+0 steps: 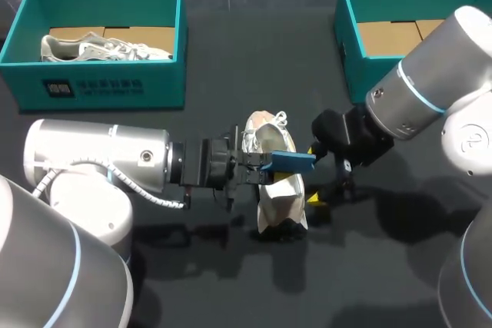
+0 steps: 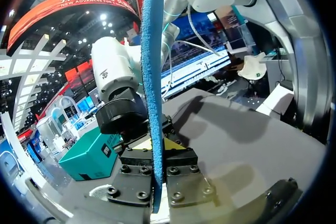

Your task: Take the shoe out of the shoebox, open the shoe tongue, remove and reinsert the insole, then place the shoe into the shoebox

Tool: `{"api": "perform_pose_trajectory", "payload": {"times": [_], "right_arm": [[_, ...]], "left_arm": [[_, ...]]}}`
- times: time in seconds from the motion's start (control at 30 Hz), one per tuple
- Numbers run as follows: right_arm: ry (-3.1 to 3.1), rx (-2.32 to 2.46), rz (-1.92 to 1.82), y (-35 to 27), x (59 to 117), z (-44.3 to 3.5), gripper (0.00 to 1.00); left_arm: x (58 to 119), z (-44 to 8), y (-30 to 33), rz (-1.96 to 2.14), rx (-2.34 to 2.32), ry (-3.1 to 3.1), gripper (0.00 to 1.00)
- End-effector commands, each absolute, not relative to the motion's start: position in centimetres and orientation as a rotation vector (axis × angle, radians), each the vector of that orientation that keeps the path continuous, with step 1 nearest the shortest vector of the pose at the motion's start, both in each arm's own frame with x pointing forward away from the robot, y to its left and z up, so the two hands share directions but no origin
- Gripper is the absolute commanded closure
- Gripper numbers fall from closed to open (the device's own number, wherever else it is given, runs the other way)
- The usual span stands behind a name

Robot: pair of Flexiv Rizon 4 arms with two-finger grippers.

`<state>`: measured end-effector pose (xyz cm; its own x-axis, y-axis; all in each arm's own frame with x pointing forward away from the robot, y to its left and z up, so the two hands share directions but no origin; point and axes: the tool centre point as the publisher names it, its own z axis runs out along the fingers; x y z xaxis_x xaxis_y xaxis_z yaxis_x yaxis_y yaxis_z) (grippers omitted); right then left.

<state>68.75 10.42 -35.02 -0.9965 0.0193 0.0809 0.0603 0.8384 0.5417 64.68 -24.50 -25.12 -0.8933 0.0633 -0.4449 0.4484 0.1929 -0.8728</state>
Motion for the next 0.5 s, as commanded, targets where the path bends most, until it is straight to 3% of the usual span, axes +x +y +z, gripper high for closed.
{"api": "perform_pose_trajectory", "payload": {"times": [0.03,0.5], "right_arm": [[-2.947,-0.072,-0.873,10.7,68.5,-35.3,0.0],[-2.933,-0.076,-0.877,11.0,68.3,-35.6,0.0]], "left_arm": [[64.5,-25.3,-24.9,-1.749,0.477,2.166,1.0],[64.7,-25.6,-26.1,-1.784,0.411,2.207,1.0]]}}
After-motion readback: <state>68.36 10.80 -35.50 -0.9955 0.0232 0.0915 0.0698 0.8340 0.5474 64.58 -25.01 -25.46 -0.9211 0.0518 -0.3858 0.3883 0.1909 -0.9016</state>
